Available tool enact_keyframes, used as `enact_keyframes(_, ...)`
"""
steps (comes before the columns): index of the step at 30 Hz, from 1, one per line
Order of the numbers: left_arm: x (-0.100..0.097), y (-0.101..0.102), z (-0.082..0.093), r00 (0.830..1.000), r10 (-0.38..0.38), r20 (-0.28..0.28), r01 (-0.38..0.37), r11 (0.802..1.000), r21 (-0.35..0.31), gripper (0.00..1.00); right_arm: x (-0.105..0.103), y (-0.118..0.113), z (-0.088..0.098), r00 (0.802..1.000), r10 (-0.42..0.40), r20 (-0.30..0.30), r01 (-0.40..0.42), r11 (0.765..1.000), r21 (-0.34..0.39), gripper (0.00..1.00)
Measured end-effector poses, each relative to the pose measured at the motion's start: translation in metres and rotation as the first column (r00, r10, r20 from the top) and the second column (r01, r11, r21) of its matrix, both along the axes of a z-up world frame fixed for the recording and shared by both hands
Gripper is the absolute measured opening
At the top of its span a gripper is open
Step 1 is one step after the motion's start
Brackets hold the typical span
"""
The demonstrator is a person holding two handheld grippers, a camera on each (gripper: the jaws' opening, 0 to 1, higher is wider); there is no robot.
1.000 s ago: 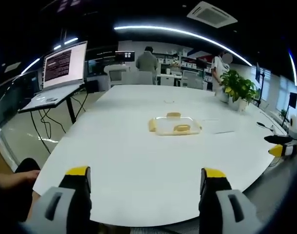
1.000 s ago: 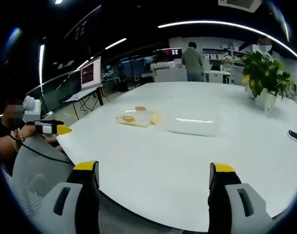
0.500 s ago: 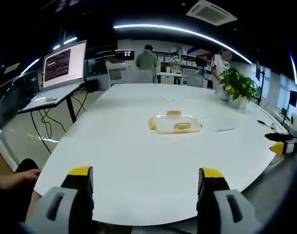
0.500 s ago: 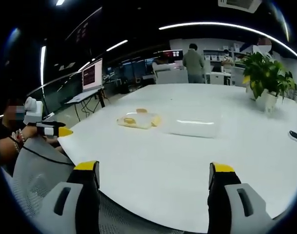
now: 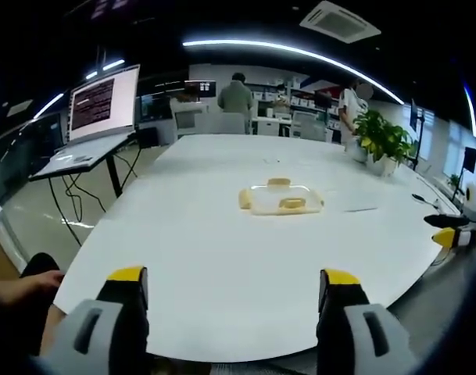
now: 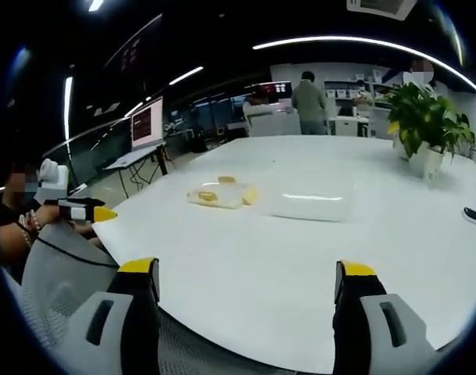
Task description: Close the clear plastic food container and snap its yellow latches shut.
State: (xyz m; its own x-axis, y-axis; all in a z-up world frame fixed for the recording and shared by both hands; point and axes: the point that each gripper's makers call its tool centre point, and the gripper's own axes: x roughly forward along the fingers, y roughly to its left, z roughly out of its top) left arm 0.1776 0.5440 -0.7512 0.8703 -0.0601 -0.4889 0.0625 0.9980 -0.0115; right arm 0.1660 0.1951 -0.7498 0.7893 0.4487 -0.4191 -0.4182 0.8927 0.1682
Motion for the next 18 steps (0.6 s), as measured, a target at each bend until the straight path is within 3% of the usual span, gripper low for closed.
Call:
enact_keyframes(11, 0.0004, -0.0005, -0.0013, 1.0, -0.008, -0.004, 0.008, 1.0, -0.002, 0.86, 0.0005, -0.0012, -0.0006, 1.0, -0.008, -0.005, 0.008, 1.0, 0.007, 0.91)
enact_keyframes(18, -0.0003, -0.0026, -0.002, 1.0, -0.025, -0.007, 0.025, 1.0, 0.012, 0.86, 0.0027, -0.0081, 0.0024, 0.998, -0.058, 0.005, 0.058, 0.997, 0.043, 0.91)
